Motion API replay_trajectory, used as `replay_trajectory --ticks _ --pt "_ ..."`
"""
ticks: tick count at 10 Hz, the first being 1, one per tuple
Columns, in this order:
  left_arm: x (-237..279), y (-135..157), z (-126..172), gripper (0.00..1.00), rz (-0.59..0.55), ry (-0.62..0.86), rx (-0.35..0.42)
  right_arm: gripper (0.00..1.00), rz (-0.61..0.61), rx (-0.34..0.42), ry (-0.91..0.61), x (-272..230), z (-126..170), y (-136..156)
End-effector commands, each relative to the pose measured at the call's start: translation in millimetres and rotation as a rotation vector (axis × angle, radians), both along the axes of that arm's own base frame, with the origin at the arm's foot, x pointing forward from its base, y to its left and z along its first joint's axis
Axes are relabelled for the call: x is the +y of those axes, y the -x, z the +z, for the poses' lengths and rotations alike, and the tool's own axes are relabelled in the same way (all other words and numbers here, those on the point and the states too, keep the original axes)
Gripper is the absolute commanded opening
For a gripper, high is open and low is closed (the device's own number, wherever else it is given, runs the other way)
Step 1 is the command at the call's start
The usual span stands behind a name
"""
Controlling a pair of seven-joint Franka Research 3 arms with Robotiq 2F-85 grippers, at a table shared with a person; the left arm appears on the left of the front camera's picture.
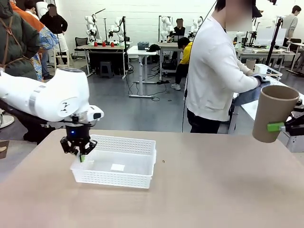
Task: Clean and organize the cups into the basket.
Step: Pick up the Organizing basket and move it to the center of the table, then pick up the Reusable plastic cup from the right side of the table and place it inside the Organizing basket.
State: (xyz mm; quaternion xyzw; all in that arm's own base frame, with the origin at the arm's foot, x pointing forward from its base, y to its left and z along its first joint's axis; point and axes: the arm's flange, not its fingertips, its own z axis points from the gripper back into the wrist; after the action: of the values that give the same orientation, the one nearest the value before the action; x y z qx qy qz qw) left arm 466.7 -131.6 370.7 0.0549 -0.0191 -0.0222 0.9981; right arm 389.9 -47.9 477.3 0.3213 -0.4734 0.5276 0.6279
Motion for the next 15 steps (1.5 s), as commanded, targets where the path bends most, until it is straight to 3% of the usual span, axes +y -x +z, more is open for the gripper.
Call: replay_trajectory --ticks 1,3,5,7,10,11,14,15 --pt "-26 -20 -2 0.0 0.004 -0.027 0.02 0.23 -0.028 0.035 -0.01 -1 29 4" --pt "-54 -34 -7 0.0 0.016 0.003 0.049 0.23 -0.055 0.04 -0.031 -3 49 5" --pt "-77 -38 -3 0.0 0.021 0.035 0.053 0.23 -0.065 0.045 -0.032 -3 52 5" --pt "-96 -33 -3 0.0 0.096 0.057 0.064 0.23 -0.075 0.059 -0.032 -5 46 3" --pt "-95 -22 1 0.0 0.125 0.049 0.088 0.23 -0.062 0.036 -0.02 -4 47 4" --pt "-98 -28 -4 0.0 0.071 0.056 0.059 0.23 -0.062 0.036 -0.02 -4 47 4" --pt "-98 -28 -4 0.0 0.071 0.056 0.059 0.23 -0.062 0.036 -0.02 -4 47 4" --pt "-98 -28 -4 0.0 0.071 0.056 0.059 0.82 -0.064 0.039 -0.022 -5 45 3"
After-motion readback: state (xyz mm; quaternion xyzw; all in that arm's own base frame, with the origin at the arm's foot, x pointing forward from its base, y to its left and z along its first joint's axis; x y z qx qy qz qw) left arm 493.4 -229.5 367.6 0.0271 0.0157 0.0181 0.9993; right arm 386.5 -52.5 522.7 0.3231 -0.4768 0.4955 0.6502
